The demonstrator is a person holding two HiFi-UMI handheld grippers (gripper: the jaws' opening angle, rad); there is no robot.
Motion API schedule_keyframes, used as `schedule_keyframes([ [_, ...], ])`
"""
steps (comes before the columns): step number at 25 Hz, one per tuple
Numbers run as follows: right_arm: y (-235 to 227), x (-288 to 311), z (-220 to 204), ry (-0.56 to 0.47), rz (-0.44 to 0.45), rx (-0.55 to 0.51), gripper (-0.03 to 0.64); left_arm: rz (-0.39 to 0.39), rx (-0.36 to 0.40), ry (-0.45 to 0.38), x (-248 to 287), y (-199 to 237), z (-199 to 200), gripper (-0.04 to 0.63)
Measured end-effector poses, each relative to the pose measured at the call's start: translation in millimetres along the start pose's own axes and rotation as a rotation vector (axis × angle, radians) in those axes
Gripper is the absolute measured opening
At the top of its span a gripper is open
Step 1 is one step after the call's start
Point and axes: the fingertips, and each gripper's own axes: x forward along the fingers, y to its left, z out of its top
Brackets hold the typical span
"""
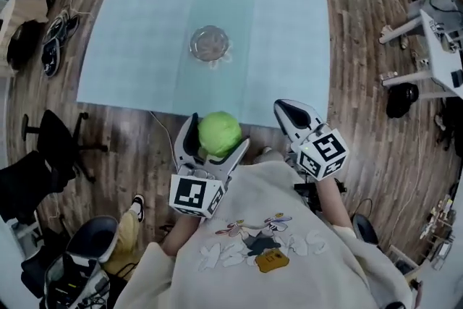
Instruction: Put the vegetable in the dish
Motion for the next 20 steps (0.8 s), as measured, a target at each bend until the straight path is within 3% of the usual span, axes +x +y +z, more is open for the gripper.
schedule_keyframes([
  [7, 50.8, 73.7, 6.3, 0.023, 0.028, -0.003, 0.023, 0.049, 0.003, 0.027, -32.6, 89.2, -0.1, 0.523],
  [20, 54.8, 108.9, 13.6, 0.019, -0.009, -0.008, 0.023, 0.009, -0.005, 0.031, -19.7, 124.1, -5.1, 0.523],
])
